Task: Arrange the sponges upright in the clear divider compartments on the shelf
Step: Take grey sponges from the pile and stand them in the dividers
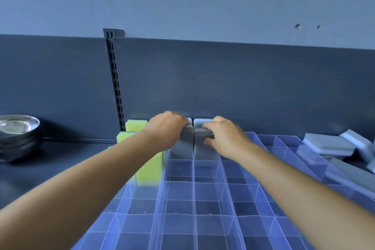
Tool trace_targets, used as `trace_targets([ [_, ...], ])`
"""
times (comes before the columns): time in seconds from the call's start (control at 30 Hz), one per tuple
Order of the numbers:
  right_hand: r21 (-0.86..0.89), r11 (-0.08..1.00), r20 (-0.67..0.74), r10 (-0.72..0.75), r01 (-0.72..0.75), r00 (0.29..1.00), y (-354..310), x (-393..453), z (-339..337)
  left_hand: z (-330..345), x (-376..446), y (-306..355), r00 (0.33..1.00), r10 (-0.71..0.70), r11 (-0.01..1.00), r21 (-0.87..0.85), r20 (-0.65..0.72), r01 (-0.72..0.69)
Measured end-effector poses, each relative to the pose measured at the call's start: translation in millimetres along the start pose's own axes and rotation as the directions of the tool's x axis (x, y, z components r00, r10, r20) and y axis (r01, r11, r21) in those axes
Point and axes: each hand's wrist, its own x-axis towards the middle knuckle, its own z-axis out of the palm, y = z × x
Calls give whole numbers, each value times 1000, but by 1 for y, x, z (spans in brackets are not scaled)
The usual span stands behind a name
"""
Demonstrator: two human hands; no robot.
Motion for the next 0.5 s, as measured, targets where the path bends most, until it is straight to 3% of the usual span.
trace_targets([
  [0.13,-9,1000,30,29,-28,999,-1,-3,5,7,-1,8,996,10,996,88,86,-18],
  [0.33,3,999,75,43,-44,996,-3,-10,0,6,1,9,994,-4,994,113,109,-8],
  [0.5,-3,1000,22,24,-24,999,4,-26,-14,-2,-3,18,998,53,997,47,24,-55],
])
